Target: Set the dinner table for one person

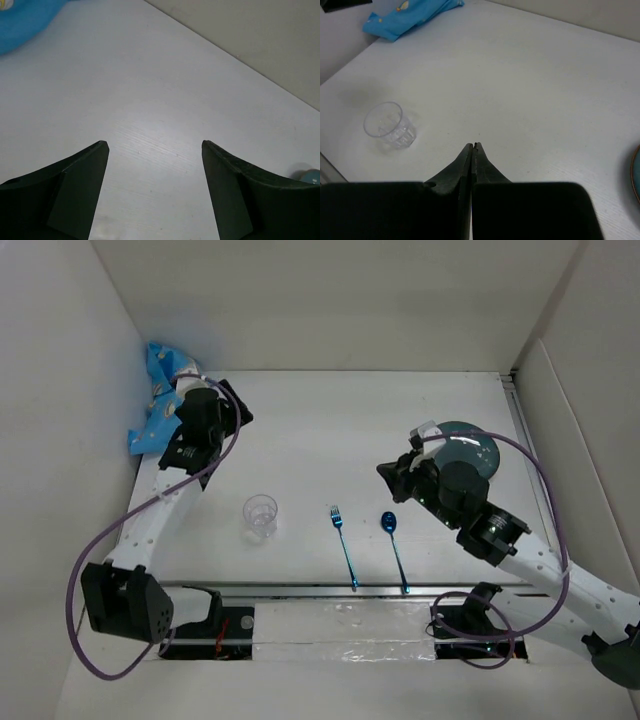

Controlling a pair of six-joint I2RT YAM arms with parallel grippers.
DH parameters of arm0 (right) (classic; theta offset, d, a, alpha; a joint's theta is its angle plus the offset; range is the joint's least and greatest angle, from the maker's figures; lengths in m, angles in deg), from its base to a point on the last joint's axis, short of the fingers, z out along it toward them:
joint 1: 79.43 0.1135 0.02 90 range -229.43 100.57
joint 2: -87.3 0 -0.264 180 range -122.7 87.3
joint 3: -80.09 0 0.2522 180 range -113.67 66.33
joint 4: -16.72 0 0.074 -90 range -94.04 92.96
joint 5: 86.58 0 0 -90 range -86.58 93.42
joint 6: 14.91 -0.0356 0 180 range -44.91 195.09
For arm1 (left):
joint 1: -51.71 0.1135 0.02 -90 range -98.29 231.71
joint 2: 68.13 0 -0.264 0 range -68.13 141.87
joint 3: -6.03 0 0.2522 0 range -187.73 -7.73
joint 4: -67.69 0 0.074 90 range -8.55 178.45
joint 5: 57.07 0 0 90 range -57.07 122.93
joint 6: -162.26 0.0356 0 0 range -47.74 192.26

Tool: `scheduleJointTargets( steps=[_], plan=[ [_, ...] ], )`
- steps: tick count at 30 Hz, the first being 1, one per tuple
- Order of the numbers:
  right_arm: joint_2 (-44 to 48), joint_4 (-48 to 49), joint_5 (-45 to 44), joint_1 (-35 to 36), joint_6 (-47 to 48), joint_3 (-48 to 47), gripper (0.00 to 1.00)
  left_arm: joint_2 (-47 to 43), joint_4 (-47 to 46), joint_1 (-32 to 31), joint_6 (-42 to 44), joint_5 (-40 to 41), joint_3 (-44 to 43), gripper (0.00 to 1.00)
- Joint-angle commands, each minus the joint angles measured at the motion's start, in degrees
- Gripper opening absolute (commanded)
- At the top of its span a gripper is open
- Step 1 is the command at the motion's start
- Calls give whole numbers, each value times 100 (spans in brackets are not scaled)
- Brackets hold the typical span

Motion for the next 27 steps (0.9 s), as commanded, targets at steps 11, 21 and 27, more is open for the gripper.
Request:
scheduleJointTargets(
  steps=[11,21,27],
  plan=[
    [657,143,-52,-82,-161,618,0,2938,344,552,383,760,-3303,5],
    [747,334,-53,-82,-214,1039,77,4607,661,1387,1121,1232,-4317,78],
    [324,281,229,-82,-143,934,78,5215,592,1651,1393,1848,-4581,79]
  ],
)
